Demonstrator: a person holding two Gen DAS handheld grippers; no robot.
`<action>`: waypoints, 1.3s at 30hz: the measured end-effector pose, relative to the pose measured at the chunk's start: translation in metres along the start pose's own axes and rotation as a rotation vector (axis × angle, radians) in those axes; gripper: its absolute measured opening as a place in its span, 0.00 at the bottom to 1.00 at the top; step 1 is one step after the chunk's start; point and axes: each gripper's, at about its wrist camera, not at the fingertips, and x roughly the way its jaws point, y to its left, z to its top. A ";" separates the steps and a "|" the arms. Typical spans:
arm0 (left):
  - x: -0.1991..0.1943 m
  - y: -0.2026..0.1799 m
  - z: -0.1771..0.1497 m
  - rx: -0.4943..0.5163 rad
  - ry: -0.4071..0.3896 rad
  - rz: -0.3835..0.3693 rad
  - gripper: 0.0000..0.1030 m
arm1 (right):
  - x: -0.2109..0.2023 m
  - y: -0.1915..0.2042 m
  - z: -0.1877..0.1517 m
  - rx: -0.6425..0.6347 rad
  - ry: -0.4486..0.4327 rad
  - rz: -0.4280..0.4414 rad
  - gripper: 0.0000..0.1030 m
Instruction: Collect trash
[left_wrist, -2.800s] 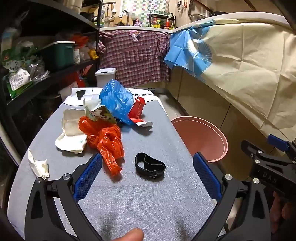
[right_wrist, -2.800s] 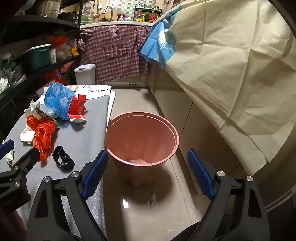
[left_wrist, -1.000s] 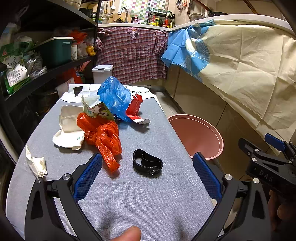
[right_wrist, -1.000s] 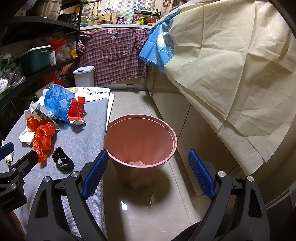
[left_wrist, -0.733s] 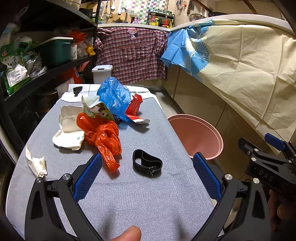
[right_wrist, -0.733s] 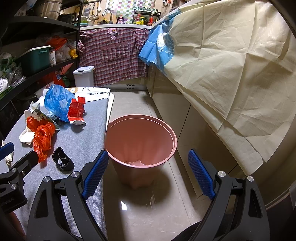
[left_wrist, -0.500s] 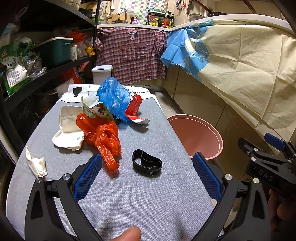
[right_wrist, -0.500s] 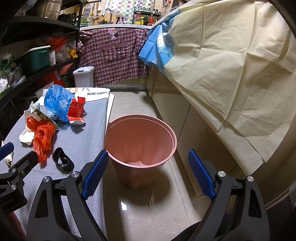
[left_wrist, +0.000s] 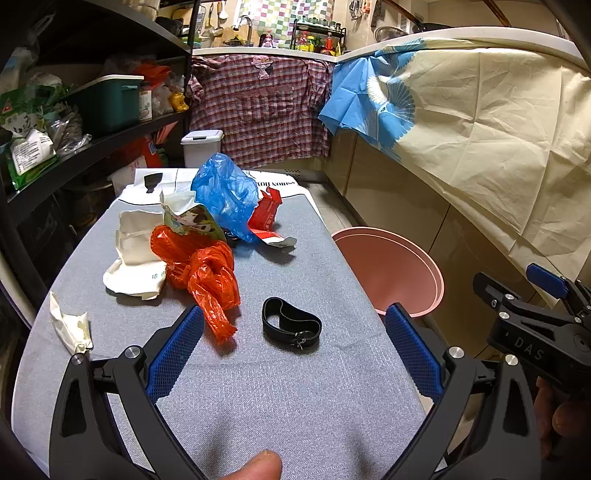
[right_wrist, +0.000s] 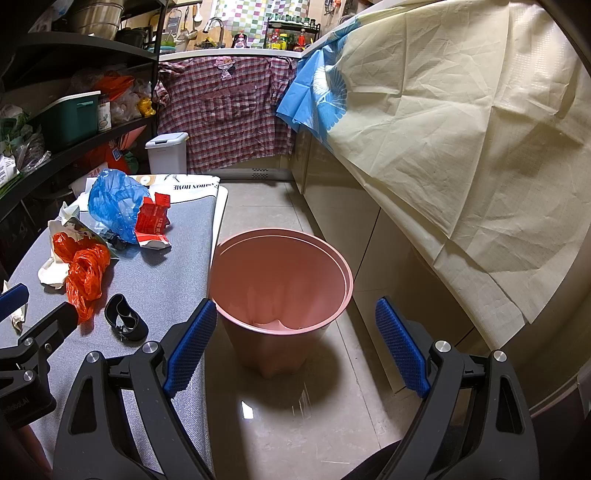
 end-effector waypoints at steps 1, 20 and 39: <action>0.000 0.000 0.000 0.000 0.001 0.001 0.92 | 0.000 0.000 0.000 0.000 0.000 0.000 0.84; -0.004 0.046 -0.009 -0.065 0.013 0.043 0.91 | 0.014 0.027 0.005 -0.028 0.022 0.161 0.83; 0.010 0.162 -0.021 -0.236 0.036 0.308 0.55 | 0.055 0.140 -0.005 -0.210 0.112 0.397 0.63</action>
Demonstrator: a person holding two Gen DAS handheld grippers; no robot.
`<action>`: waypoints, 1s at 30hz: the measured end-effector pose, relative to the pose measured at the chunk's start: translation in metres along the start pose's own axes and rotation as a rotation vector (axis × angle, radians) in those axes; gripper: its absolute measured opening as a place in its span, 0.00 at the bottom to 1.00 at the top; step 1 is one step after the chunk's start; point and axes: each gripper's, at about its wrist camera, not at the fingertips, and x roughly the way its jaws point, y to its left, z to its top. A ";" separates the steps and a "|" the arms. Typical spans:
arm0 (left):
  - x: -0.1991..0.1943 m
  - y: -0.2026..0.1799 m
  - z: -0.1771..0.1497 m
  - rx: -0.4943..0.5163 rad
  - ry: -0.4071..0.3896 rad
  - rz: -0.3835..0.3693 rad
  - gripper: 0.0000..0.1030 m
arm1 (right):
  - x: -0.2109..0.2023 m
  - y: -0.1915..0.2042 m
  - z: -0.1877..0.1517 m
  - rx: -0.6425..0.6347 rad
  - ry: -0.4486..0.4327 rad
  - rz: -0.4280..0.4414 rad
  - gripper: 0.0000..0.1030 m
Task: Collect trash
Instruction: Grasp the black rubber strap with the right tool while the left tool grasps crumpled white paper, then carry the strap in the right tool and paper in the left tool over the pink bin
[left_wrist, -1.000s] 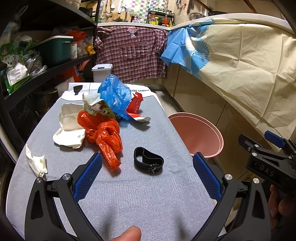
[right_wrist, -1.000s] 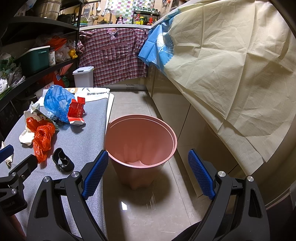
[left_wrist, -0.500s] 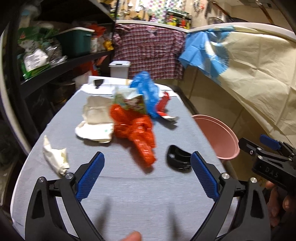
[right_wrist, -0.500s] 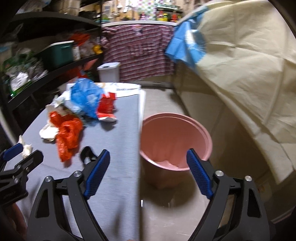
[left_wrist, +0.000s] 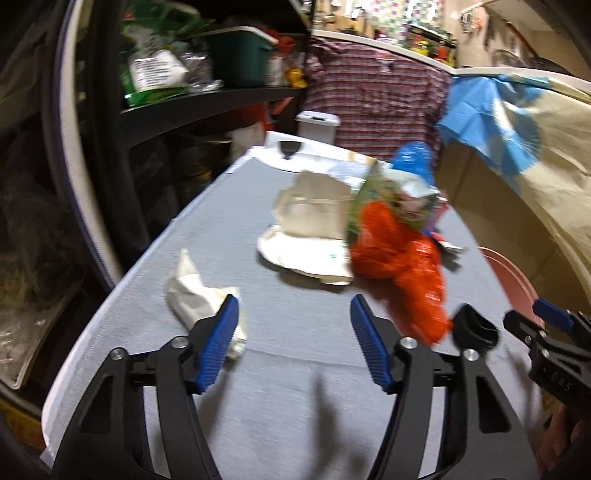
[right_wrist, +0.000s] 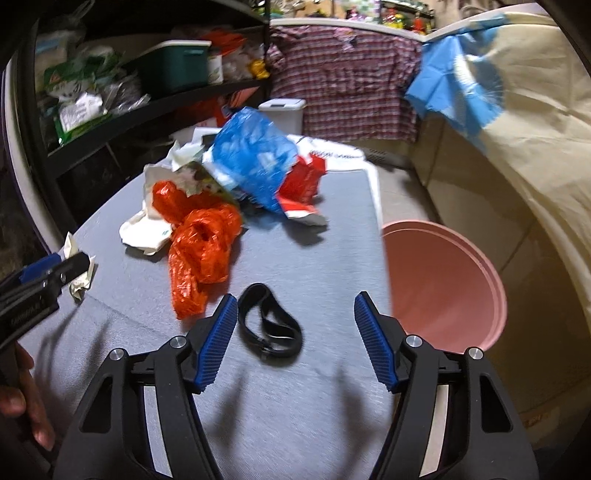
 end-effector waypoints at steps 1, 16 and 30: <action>0.002 0.004 0.001 -0.007 -0.003 0.022 0.51 | 0.005 0.004 -0.001 -0.014 0.010 0.003 0.64; 0.026 0.035 -0.005 -0.061 0.082 0.174 0.10 | 0.047 0.012 -0.013 -0.079 0.151 0.023 0.62; 0.011 0.028 -0.002 -0.032 0.037 0.169 0.03 | 0.028 0.010 -0.013 -0.087 0.104 0.040 0.15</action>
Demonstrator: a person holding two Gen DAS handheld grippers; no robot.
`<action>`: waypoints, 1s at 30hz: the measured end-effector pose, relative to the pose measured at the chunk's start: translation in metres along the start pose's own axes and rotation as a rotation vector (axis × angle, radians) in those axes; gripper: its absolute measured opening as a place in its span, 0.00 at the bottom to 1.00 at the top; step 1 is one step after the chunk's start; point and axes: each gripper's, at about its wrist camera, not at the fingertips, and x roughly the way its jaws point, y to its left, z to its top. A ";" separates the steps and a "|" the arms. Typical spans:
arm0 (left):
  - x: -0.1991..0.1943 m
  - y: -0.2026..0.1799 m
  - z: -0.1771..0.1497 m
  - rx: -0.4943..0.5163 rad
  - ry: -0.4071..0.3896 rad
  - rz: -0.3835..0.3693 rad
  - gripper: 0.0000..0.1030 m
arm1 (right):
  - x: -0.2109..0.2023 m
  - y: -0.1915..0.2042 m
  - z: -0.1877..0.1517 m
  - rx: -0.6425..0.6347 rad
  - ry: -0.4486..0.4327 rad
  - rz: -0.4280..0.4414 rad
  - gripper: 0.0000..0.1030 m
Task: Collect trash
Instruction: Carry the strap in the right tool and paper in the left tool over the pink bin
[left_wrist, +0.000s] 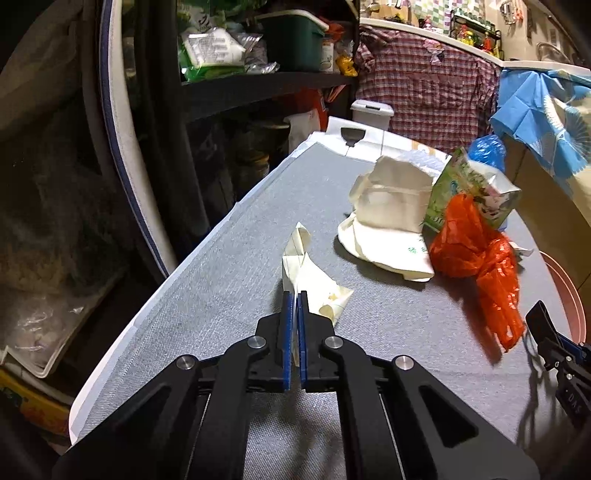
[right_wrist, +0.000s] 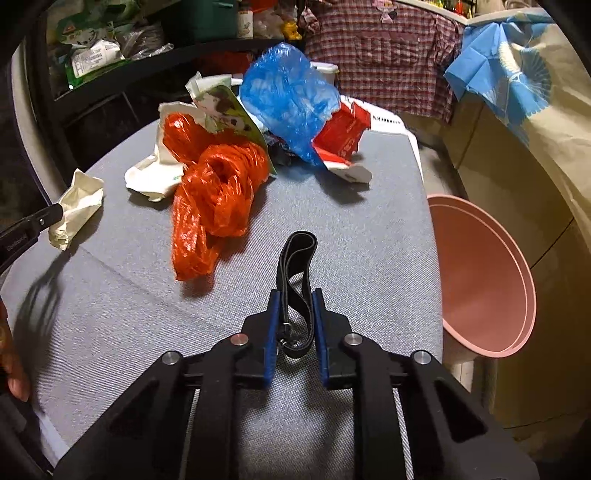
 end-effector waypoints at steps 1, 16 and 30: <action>-0.004 -0.001 0.000 0.007 -0.011 -0.006 0.03 | -0.003 -0.001 0.000 0.003 -0.008 -0.001 0.15; -0.047 -0.031 -0.003 0.093 -0.070 -0.155 0.03 | -0.060 -0.020 -0.007 0.094 -0.142 -0.033 0.14; -0.088 -0.068 -0.008 0.187 -0.116 -0.277 0.03 | -0.113 -0.059 -0.007 0.173 -0.224 -0.097 0.14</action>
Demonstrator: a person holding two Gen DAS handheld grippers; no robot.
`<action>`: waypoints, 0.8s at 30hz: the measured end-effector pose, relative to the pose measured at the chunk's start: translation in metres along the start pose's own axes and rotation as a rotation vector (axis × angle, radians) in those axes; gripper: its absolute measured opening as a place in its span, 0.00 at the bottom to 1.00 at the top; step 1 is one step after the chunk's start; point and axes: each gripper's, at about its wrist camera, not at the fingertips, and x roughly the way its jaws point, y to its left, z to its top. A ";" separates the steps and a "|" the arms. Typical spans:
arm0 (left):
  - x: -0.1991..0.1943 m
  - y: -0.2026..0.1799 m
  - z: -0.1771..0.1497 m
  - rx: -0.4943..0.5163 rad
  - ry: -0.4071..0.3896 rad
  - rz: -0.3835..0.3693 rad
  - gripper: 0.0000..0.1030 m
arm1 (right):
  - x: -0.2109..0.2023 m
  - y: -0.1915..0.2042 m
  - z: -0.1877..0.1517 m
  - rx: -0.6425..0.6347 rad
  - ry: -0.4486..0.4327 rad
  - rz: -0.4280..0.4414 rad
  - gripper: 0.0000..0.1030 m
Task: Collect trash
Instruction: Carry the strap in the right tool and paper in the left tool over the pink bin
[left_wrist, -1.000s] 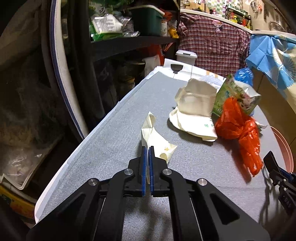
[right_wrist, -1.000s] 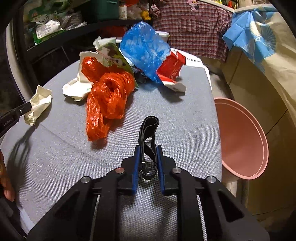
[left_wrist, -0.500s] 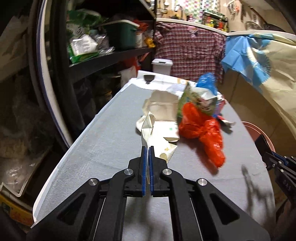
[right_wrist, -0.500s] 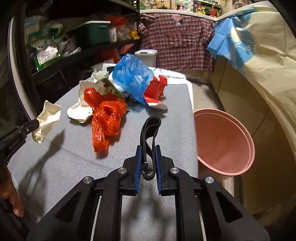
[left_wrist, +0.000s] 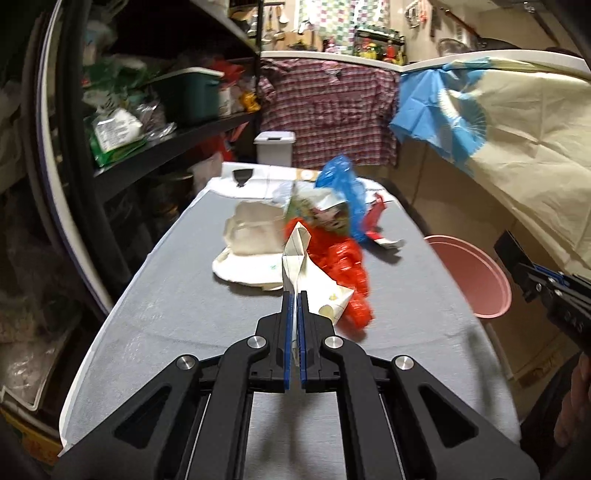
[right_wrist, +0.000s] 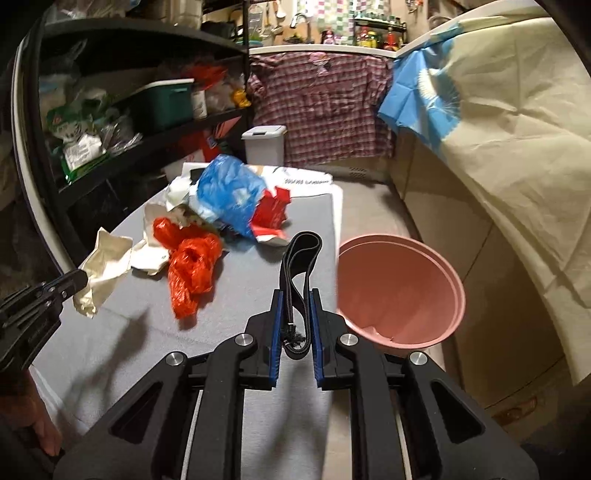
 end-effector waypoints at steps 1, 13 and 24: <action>-0.002 -0.003 0.001 0.005 -0.004 -0.013 0.03 | -0.002 -0.002 0.002 0.004 -0.004 -0.004 0.14; -0.008 -0.035 0.010 0.061 -0.013 -0.105 0.03 | -0.016 -0.044 0.035 0.035 -0.063 -0.048 0.14; -0.003 -0.066 0.024 0.095 -0.005 -0.169 0.03 | -0.005 -0.087 0.046 0.122 -0.071 -0.089 0.14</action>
